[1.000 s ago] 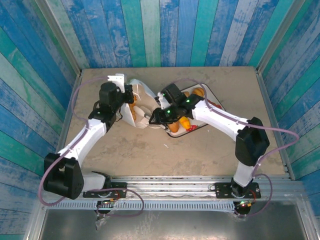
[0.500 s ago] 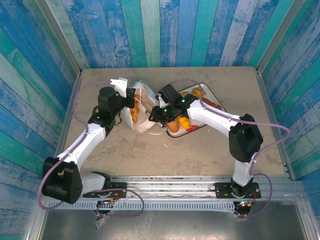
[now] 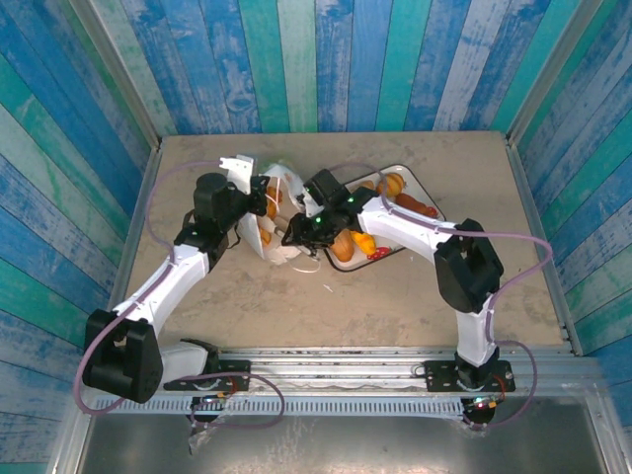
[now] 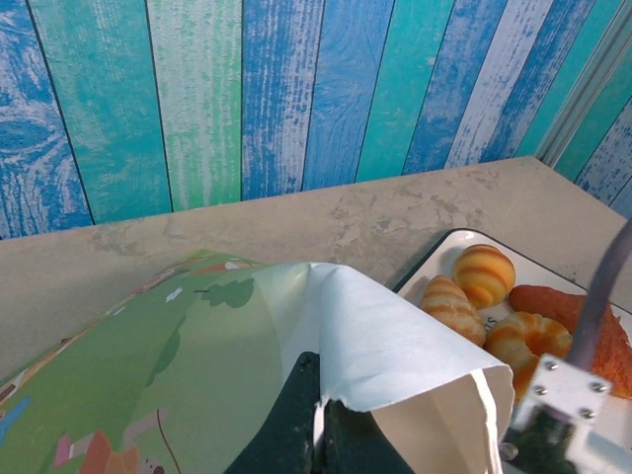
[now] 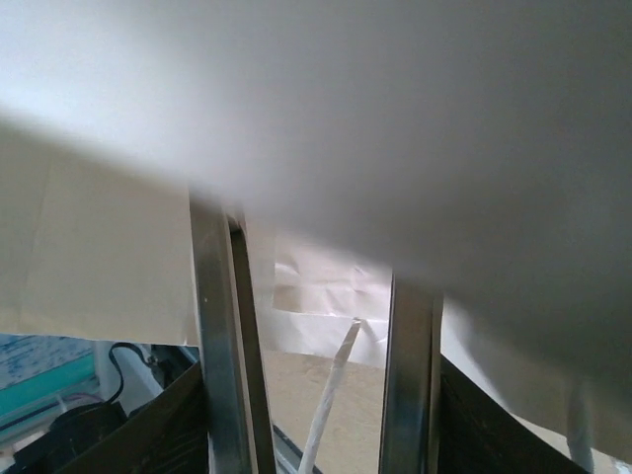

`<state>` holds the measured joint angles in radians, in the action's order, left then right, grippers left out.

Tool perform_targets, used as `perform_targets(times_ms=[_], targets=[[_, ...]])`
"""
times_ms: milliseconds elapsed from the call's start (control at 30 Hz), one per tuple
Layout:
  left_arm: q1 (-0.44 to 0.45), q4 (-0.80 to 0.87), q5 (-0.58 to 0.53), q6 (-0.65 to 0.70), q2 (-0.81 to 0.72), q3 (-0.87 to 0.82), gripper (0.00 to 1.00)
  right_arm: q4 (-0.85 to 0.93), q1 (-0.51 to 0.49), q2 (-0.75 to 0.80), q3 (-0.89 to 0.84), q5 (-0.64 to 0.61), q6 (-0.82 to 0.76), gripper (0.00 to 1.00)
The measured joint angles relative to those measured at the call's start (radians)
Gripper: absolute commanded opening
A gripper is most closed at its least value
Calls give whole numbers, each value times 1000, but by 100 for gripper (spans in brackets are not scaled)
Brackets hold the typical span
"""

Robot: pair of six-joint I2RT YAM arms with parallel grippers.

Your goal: Take the fake bread out of the paper bag

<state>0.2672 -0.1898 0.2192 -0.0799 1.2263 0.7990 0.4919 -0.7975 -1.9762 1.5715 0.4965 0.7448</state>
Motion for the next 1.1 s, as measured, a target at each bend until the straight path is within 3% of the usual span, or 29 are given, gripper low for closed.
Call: perform_targets(times_ms=[733, 1033, 1100], targets=[[0, 28, -4, 14, -6, 0, 6, 133, 18, -106, 169, 89, 19, 57], [-4, 28, 10, 1, -6, 0, 6, 179, 16, -197, 294, 101, -2, 48], [-5, 26, 12, -3, -6, 0, 5, 182, 14, -209, 312, 103, -5, 53]])
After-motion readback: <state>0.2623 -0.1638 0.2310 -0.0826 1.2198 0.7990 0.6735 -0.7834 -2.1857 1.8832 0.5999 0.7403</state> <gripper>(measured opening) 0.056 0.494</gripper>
